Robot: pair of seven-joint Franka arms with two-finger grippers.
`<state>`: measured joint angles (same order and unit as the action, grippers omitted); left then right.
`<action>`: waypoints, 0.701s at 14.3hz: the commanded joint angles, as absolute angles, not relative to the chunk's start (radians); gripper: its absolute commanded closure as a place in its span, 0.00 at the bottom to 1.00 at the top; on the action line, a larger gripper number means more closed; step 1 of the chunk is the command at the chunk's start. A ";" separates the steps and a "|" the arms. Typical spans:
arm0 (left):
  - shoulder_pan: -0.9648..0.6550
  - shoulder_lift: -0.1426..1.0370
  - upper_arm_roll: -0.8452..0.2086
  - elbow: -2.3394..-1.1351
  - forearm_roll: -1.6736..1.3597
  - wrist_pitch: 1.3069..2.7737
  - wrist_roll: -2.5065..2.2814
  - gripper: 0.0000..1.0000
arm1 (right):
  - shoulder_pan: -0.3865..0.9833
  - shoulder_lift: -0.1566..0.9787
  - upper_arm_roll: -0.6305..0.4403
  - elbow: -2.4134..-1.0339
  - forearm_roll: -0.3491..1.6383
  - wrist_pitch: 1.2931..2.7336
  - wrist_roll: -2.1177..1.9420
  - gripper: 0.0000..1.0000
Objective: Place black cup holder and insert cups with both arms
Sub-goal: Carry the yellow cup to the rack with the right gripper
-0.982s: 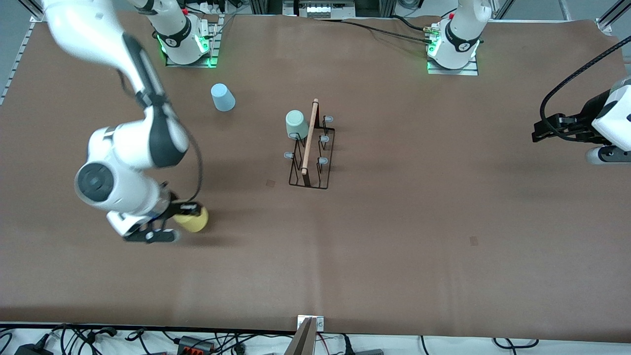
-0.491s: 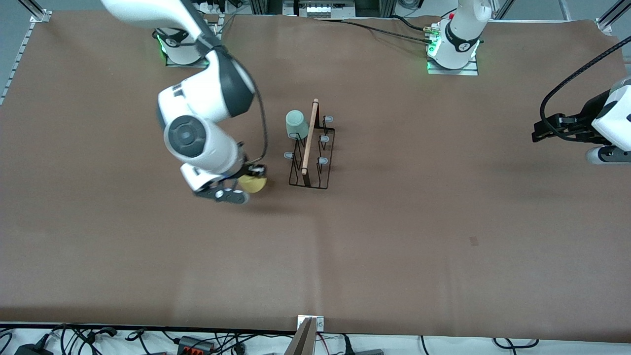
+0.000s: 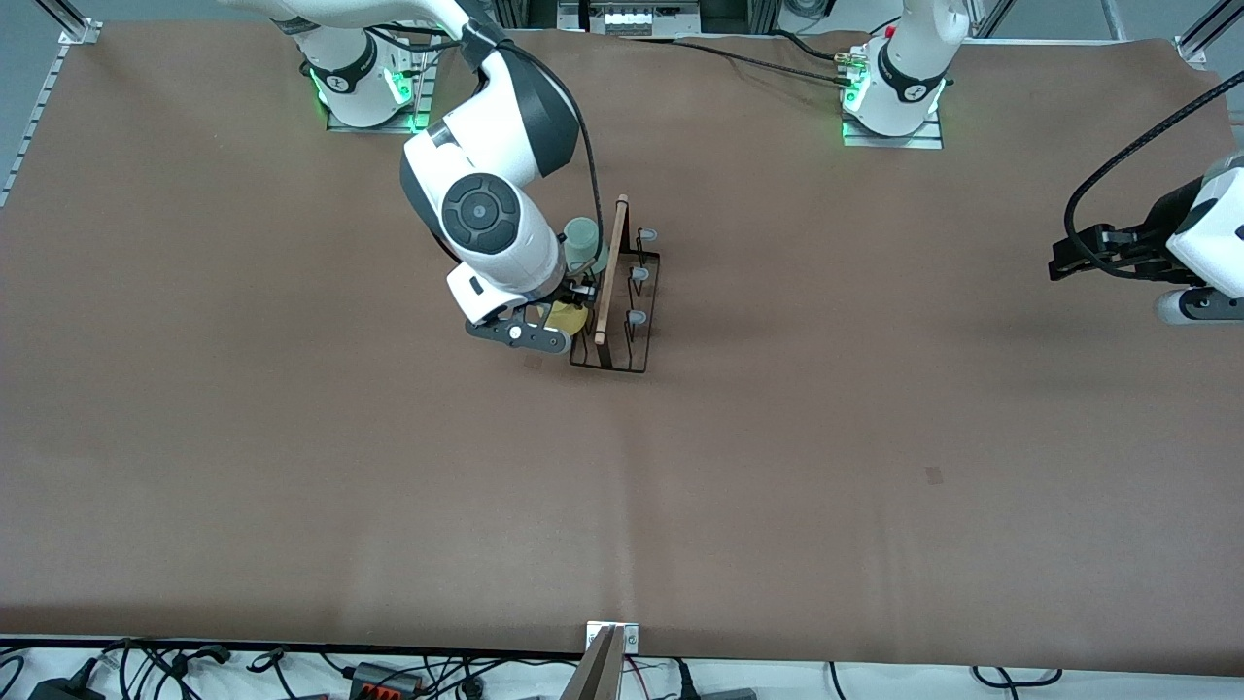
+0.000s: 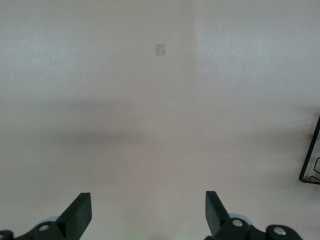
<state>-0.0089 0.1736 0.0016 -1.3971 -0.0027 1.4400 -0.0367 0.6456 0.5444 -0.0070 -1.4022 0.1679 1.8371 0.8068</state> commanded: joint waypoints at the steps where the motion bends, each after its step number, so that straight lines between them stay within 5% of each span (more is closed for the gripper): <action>1: -0.011 0.152 0.009 -1.420 -0.026 1.440 -0.043 0.00 | 0.657 0.534 -0.009 -1.419 0.186 1.835 0.821 0.78; 10: -0.011 0.152 0.009 -1.420 -0.026 1.440 -0.043 0.00 | 0.663 0.574 -0.011 -1.419 0.183 1.855 0.821 0.78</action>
